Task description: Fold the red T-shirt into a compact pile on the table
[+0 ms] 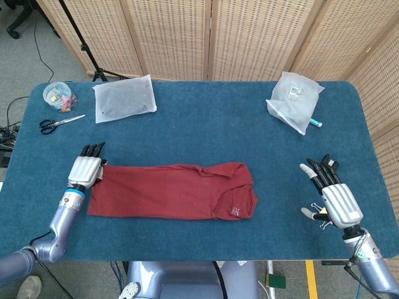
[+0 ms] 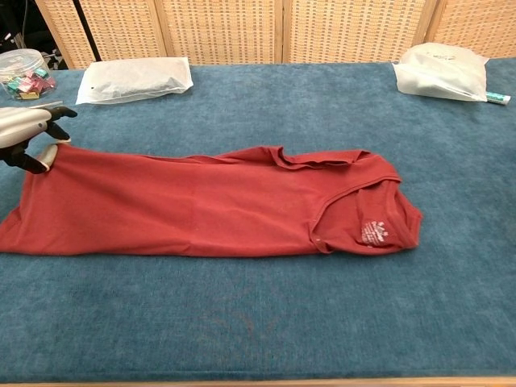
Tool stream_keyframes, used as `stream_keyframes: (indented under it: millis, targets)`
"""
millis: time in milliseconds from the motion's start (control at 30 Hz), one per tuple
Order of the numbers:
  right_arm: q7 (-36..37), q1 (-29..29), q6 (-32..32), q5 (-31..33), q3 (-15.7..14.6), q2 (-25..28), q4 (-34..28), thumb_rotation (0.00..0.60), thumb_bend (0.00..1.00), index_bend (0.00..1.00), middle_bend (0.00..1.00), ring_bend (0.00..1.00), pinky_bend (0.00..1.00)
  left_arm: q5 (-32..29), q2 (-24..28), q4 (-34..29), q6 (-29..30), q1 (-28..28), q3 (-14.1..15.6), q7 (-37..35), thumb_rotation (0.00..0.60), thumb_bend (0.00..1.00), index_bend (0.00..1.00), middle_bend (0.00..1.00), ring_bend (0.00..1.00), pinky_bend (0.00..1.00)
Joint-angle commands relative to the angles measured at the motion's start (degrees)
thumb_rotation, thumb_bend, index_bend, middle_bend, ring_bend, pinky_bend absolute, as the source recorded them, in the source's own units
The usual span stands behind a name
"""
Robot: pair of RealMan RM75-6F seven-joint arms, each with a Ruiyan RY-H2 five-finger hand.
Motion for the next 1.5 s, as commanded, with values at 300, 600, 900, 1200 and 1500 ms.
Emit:
stream_keyframes:
  millis: [300, 600, 900, 1200, 1500]
  targets:
    - [0.0, 0.0, 0.0, 0.0, 0.1, 0.0, -0.1, 0.6, 0.0, 0.0, 0.0, 0.0, 0.0, 0.8, 3.4, 5.8, -4.5, -0.7, 1.3, -0.4, 0.6, 0.62, 0.85, 0.0, 0.0, 0.0]
    - [-0.1, 0.0, 0.0, -0.1, 0.1, 0.1, -0.2, 0.6, 0.0, 0.0, 0.0, 0.0, 0.0, 0.7, 5.6, 12.9, -8.0, -0.5, 2.2, -1.0, 0.6, 0.62, 0.85, 0.0, 0.0, 0.0]
    - [-0.5, -0.1, 0.0, -0.1, 0.0, 0.0, -0.3, 0.6, 0.0, 0.0, 0.0, 0.0, 0.0, 2.3, 5.6, 25.6, -16.3, -0.4, 3.6, -8.3, 0.6, 0.62, 0.85, 0.0, 0.0, 0.0]
    - [-0.6, 0.0, -0.2, 0.1, 0.1, 0.0, -0.4, 0.6, 0.0, 0.0, 0.0, 0.0, 0.0, 5.6, 2.1, 40.1, -22.3, -0.2, 4.5, -17.4, 0.6, 0.62, 0.85, 0.0, 0.0, 0.0]
    - [-0.3, 0.0, 0.1, -0.2, 0.1, 0.3, -0.7, 0.6, 0.0, 0.0, 0.0, 0.0, 0.0, 12.7, 1.2, 40.7, -18.9, -0.9, 6.4, -26.6, 0.6, 0.63, 0.85, 0.0, 0.0, 0.0]
